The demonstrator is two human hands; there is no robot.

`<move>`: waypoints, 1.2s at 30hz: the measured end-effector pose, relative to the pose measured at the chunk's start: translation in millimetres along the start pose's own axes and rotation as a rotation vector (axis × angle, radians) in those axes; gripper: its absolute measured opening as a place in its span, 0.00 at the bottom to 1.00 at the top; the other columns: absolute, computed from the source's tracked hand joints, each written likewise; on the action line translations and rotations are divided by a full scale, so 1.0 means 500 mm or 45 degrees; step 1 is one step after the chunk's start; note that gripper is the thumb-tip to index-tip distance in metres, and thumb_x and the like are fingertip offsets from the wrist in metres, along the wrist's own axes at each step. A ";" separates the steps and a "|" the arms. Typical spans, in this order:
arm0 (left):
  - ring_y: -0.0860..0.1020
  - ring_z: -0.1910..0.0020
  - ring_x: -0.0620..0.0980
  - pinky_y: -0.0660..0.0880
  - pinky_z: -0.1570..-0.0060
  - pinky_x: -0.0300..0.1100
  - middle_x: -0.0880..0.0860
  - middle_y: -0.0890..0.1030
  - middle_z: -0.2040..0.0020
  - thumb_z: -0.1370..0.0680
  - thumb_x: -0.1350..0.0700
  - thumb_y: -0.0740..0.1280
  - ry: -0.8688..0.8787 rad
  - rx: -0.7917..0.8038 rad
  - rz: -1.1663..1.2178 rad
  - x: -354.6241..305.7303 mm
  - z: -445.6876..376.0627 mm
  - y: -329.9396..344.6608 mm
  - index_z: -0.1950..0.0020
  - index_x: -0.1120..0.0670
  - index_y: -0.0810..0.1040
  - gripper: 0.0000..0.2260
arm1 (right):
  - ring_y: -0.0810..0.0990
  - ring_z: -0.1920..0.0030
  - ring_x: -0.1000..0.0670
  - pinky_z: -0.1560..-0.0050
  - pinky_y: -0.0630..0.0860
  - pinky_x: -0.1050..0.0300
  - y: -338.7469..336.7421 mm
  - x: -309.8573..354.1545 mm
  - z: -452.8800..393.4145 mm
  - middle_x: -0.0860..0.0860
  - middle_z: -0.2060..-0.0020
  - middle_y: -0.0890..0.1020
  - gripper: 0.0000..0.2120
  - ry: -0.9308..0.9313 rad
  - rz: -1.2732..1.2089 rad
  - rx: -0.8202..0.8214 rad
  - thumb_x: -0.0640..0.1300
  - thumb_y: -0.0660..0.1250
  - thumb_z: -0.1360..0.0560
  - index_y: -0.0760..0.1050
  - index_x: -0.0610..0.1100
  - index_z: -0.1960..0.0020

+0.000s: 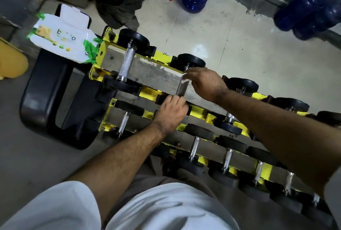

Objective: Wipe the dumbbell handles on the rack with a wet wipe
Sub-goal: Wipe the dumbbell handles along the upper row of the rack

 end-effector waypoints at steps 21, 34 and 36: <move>0.77 0.48 0.48 0.76 0.47 0.42 0.50 0.79 0.45 0.25 0.50 0.73 -0.691 -0.150 0.967 0.115 0.040 0.002 0.42 0.55 0.82 0.15 | 0.61 0.22 0.44 0.22 0.57 0.46 0.161 -0.004 0.018 0.45 0.25 0.68 0.25 -0.336 0.096 0.049 0.37 0.61 0.21 0.68 0.45 0.25; 0.74 0.46 0.44 0.69 0.50 0.36 0.48 0.76 0.42 0.26 0.49 0.75 -0.866 -0.212 1.073 0.096 0.054 0.013 0.40 0.52 0.76 0.18 | 0.58 0.21 0.46 0.23 0.59 0.44 0.140 -0.049 0.019 0.48 0.22 0.63 0.27 -0.347 0.036 -0.011 0.35 0.58 0.20 0.62 0.46 0.22; 0.75 0.45 0.45 0.72 0.49 0.38 0.48 0.76 0.42 0.26 0.49 0.75 -0.911 -0.220 1.075 0.092 0.058 0.015 0.40 0.51 0.75 0.18 | 0.58 0.21 0.45 0.22 0.58 0.43 0.123 -0.068 0.000 0.47 0.22 0.63 0.28 -0.187 0.018 -0.061 0.33 0.57 0.21 0.62 0.45 0.22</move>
Point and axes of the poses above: each hand's wrist, its own z-axis away from the middle knuckle, its own y-axis out of the palm, x = y × z, the point moved 7 cm from there along -z, towards the middle knuckle
